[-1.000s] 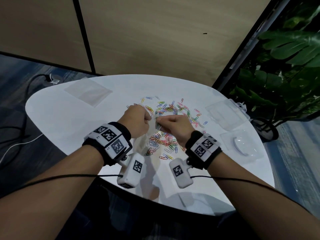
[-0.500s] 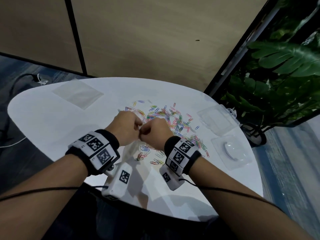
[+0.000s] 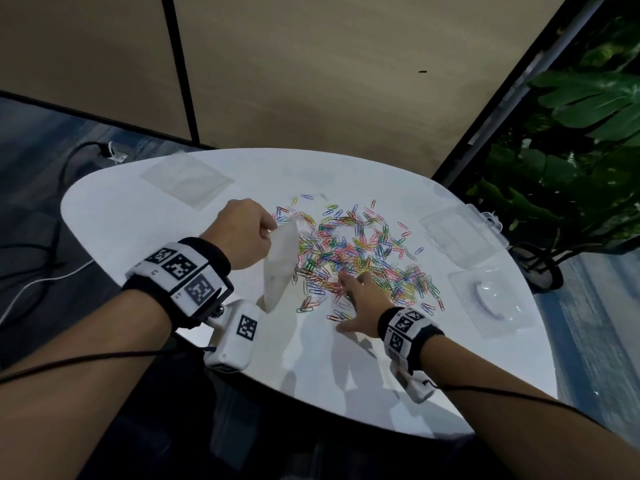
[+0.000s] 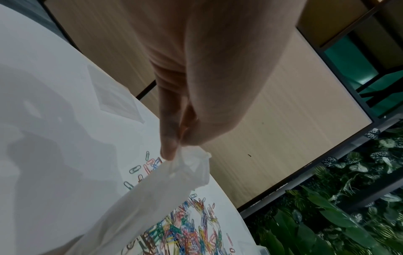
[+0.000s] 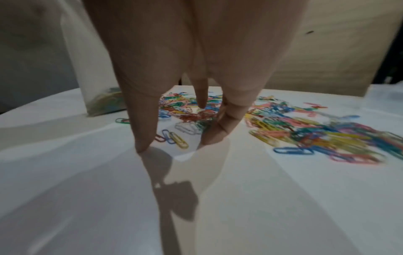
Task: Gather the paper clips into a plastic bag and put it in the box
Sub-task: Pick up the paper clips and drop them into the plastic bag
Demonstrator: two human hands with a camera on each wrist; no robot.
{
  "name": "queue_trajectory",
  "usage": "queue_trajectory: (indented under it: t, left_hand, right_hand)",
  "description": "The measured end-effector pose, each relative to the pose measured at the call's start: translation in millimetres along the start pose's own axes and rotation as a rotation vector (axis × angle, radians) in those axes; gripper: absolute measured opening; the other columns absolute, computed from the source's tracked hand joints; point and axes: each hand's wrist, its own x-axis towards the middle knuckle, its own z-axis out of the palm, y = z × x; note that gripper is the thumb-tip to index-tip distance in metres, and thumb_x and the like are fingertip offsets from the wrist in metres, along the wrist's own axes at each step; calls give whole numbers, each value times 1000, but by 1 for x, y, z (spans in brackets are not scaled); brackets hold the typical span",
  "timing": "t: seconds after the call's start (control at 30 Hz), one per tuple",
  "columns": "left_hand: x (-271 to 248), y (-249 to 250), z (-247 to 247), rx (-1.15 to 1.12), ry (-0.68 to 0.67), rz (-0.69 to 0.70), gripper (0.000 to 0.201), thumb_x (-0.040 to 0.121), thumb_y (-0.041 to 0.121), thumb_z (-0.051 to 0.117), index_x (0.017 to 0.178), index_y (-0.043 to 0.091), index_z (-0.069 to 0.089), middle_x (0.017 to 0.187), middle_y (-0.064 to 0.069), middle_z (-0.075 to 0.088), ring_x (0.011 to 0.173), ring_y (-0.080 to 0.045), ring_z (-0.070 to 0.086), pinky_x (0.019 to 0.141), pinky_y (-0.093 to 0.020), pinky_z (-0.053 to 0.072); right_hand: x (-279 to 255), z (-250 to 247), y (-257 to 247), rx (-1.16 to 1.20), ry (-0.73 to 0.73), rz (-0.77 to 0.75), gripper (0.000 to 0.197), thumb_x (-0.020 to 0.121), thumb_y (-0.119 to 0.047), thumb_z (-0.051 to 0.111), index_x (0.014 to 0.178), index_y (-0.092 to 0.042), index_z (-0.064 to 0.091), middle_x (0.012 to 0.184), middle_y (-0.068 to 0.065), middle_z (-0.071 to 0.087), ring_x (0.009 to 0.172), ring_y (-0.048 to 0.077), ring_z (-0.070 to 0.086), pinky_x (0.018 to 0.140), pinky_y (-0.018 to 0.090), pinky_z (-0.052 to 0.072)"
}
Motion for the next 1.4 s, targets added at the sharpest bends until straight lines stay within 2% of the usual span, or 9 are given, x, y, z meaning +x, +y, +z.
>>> queue_trajectory:
  t: [0.23,0.47,0.6,0.7,0.8,0.93,1.1,1.23,1.4]
  left_hand:
    - [-3,-9,-4,-2,-5,-13,32,82,2,55,99,13,79,92,-6,74,91,-28,69,89,-34,56]
    - [-2,-14,-6,1,-11,-14,32,82,4,56,103,15,78,98,-6,74,91,-25,68,91,-34,56]
    - [-3,-9,-4,10,-28,0,35,82,3,55,104,16,78,97,-4,74,81,-19,61,84,-28,53]
    - [-4,-5,-2,8,-33,7,33,82,3,53,101,13,78,100,-5,74,91,-26,67,83,-28,54]
    - [-2,-2,2,10,-51,10,27,82,3,54,94,11,77,88,-2,70,87,-24,68,83,-29,54]
    - [1,7,9,-16,-59,10,24,83,5,59,96,13,78,85,-3,71,81,-21,65,82,-26,53]
    - [-1,24,19,-22,-58,46,33,84,3,53,99,15,80,86,-6,69,88,-29,66,78,-28,52]
    - [-1,26,22,-45,-50,24,36,83,2,52,99,17,80,87,-3,67,85,-25,65,73,-27,50]
    - [-2,22,21,-82,-18,-3,31,82,2,61,107,11,77,102,-5,74,93,-22,68,90,-30,55]
  right_hand:
    - [23,3,-29,-107,144,-87,60,89,-20,65,145,-22,42,149,15,30,131,35,41,106,43,43]
    - [29,-4,-25,-157,212,-126,18,96,-10,56,96,-7,73,95,9,64,83,23,63,75,32,56]
    - [26,-32,3,302,237,118,17,90,-25,69,85,-11,78,77,1,73,70,16,69,64,19,53]
    - [23,-55,17,899,242,257,13,83,-19,77,88,-8,77,84,8,77,85,23,75,84,35,60]
    - [15,-82,3,1444,195,170,30,84,-5,72,110,9,67,108,20,71,90,22,73,83,29,59]
    - [0,-102,-42,1731,2,-56,34,90,-5,65,118,13,60,104,15,70,97,19,70,83,22,57]
    - [-7,-78,-87,1552,-5,-103,21,90,-2,66,107,10,67,103,19,70,92,24,70,88,29,58]
    - [-3,-68,-93,910,309,-131,23,80,-3,75,79,-26,74,87,5,77,84,21,74,86,39,59]
    - [-6,-72,-96,433,364,-243,8,79,-12,76,87,-15,77,77,-1,72,69,13,66,68,24,53]
